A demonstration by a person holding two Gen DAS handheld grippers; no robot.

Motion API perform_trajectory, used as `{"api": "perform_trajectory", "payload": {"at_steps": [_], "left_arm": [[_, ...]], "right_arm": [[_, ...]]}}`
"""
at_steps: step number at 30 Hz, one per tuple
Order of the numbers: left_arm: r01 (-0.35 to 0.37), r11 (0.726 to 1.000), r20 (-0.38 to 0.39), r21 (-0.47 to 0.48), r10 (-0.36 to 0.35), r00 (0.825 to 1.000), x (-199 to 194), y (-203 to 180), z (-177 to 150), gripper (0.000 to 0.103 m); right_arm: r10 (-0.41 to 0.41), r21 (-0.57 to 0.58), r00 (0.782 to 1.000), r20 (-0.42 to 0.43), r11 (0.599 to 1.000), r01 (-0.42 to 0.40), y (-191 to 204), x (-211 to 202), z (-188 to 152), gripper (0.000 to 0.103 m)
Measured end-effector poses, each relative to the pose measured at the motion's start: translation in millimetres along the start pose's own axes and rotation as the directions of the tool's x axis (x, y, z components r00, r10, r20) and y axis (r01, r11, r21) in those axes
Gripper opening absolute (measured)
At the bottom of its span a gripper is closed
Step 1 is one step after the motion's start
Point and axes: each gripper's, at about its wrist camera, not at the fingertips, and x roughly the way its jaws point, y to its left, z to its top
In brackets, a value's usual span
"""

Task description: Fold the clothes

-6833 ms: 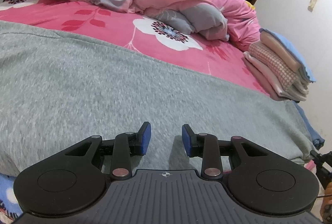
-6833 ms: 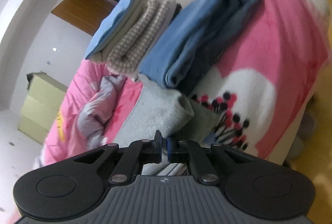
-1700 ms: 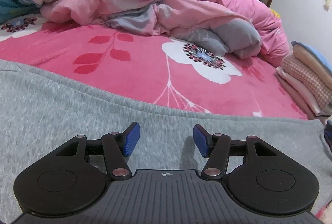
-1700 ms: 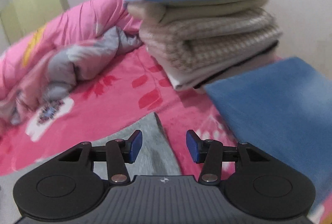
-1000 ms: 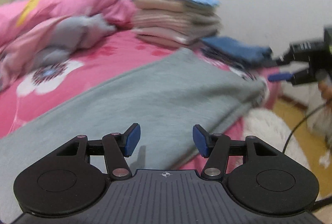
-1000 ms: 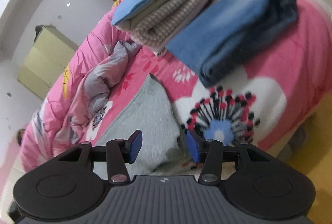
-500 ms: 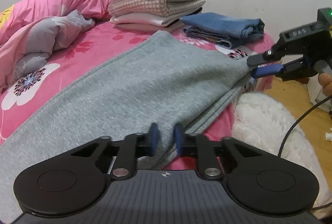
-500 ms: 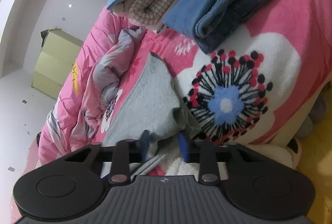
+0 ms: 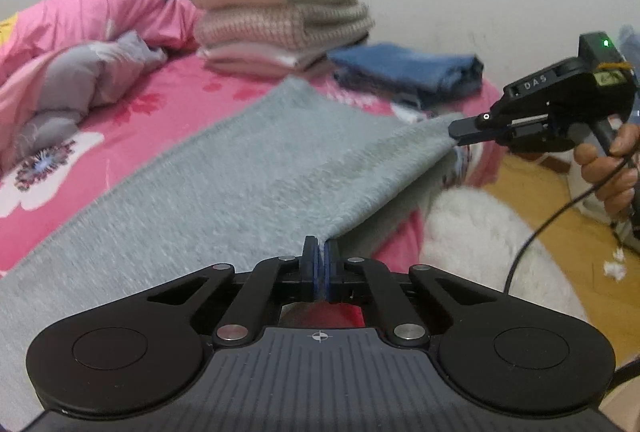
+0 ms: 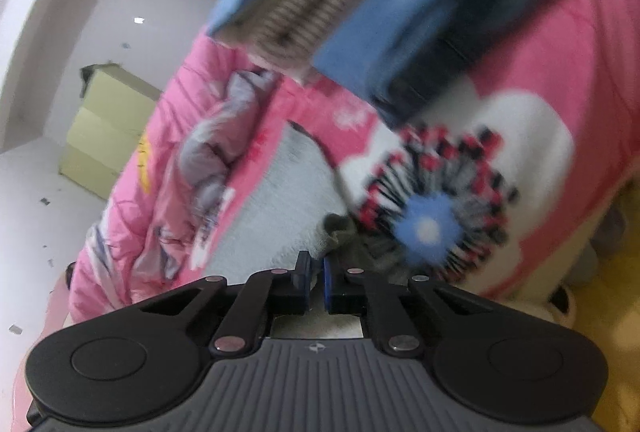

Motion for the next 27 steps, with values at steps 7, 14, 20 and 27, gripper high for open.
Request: {"api": "perform_trajectory", "payload": {"at_steps": [7,14,20,27], "left_arm": [[0.022,0.999,-0.031,-0.030,-0.022,0.999,6,5,-5,0.006],[0.089,0.980,0.023,-0.175,-0.086,0.996,-18,26,-7,0.009],[0.055,0.938,0.066,-0.343,-0.034,0.997,-16,57,-6,0.009],[0.072,0.880,0.054,-0.470,-0.052,0.997,1,90,-29,0.009]], "right_arm": [[-0.083,0.001,0.997,0.001,0.997,0.083,-9,-5,-3,0.018],[-0.135,-0.269,0.977,0.167,0.947,0.177,39,-27,13,0.023],[-0.033,-0.675,0.997,-0.066,0.737,-0.020,130,60,-13,0.022],[-0.290,-0.698,0.957,-0.029,0.691,0.188,101,102,26,0.007]]}}
